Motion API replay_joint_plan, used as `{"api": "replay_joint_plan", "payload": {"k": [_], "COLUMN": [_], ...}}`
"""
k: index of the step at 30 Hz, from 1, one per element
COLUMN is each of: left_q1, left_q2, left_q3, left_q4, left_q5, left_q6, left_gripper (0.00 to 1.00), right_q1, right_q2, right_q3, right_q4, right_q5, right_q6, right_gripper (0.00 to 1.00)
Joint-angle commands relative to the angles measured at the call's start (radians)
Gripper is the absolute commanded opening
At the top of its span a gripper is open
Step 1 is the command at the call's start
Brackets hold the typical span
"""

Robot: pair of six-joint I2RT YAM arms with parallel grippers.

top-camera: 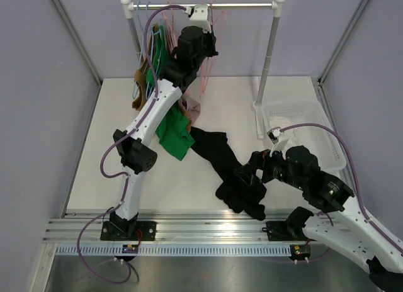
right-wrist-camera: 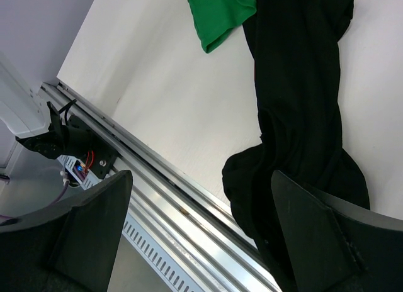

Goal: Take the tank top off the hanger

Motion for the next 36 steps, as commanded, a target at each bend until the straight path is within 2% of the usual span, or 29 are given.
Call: {"api": "replay_joint_plan", "payload": {"k": [1,14,20,21,22,25,26,30,32,36], "left_q1": [0.006,0.011,0.002,-0.006,-0.01,-0.033,-0.041,-0.069,-0.078,-0.131], "left_q2": [0.002,0.03,-0.007,-0.03,-0.042,-0.09,-0.103,-0.188,-0.261,-0.409], "left_q3": [0.055,0.05,0.008,-0.006,-0.022,-0.032,-0.031,-0.058,-0.084,-0.196], "left_q4": [0.074,0.078,0.075,0.078,0.08,0.067,0.061,0.049,0.049,0.037], "left_q5": [0.016,0.021,0.024,0.021,0.018,-0.005,-0.019,-0.025,-0.017,-0.074], "left_q6": [-0.033,-0.069,-0.072,-0.07,-0.064,-0.043,-0.037,-0.014,-0.008,0.04], "left_gripper": [0.0,0.0,0.01,0.05,0.19,0.38,0.5,0.66,0.99,0.99], "right_q1": [-0.005,-0.005,-0.005,-0.005,-0.005,-0.005,-0.005,-0.005,-0.005,-0.005], "right_q2": [-0.016,-0.033,-0.048,-0.045,-0.038,-0.012,-0.007,0.024,0.047,0.146], "right_q3": [-0.003,-0.009,-0.014,-0.012,-0.009,-0.003,-0.002,-0.002,-0.005,0.017], "right_q4": [0.049,0.047,0.041,0.041,0.041,0.04,0.04,0.049,0.053,0.038], "right_q5": [-0.007,-0.017,-0.001,0.003,0.003,0.009,0.009,0.022,0.04,0.092], "right_q6": [-0.015,-0.01,-0.013,-0.015,-0.019,-0.016,-0.016,-0.015,-0.007,0.011], "right_gripper": [0.99,0.99,0.99,1.0,0.99,0.99,1.0,0.99,1.0,1.0]}}
